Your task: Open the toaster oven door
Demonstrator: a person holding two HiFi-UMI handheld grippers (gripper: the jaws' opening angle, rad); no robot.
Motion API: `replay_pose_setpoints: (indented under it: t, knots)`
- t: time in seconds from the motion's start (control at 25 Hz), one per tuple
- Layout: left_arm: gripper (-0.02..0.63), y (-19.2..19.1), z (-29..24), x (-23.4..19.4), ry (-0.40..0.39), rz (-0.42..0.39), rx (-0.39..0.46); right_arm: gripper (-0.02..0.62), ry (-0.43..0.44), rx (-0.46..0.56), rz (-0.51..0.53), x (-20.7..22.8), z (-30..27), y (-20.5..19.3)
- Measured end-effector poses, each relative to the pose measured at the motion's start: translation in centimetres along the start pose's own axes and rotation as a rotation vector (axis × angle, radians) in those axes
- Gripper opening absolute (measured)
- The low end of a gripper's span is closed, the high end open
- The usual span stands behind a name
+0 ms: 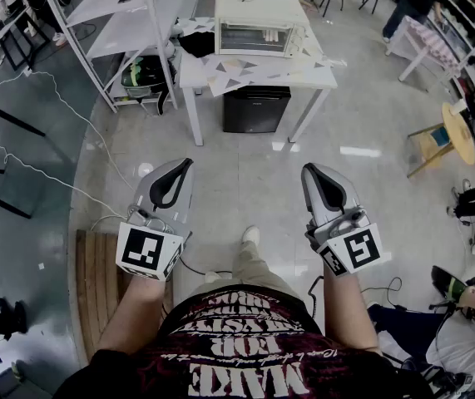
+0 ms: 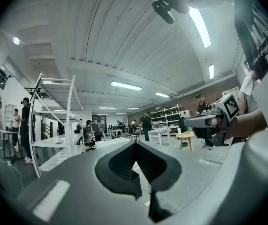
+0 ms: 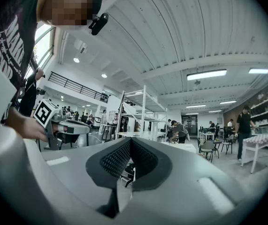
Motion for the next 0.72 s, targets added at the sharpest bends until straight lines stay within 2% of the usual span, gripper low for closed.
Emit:
replay_pose_setpoints:
  t: [0.44, 0.56, 0.72]
  knots:
    - [0.0, -1.3, 1.8, 1.2, -0.021, 0.017, -0.042, 0.026, 0.079, -0.045, -0.04, -2.6, 0.9, -0.8]
    - [0.0, -2.4, 0.7, 1.0, -0.029, 0.043, -0.066, 0.026, 0.065, -0.074, -0.091, -2.1, 1.1, -2.5]
    - [0.0, -3.6, -1.8, 1.3, -0.047, 0.055, -0.072, 0.026, 0.07, -0.102, -0.107, -0.4, 0.7, -3.7]
Point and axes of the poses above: the fingertips, and each gripper's own axes: z backward along the fingers, x to its right, y out of its top, the point moved 2 cm from there along z, backward along the fingers, and after that the axes turned 11 degrees about y, right-handed, at the moved point
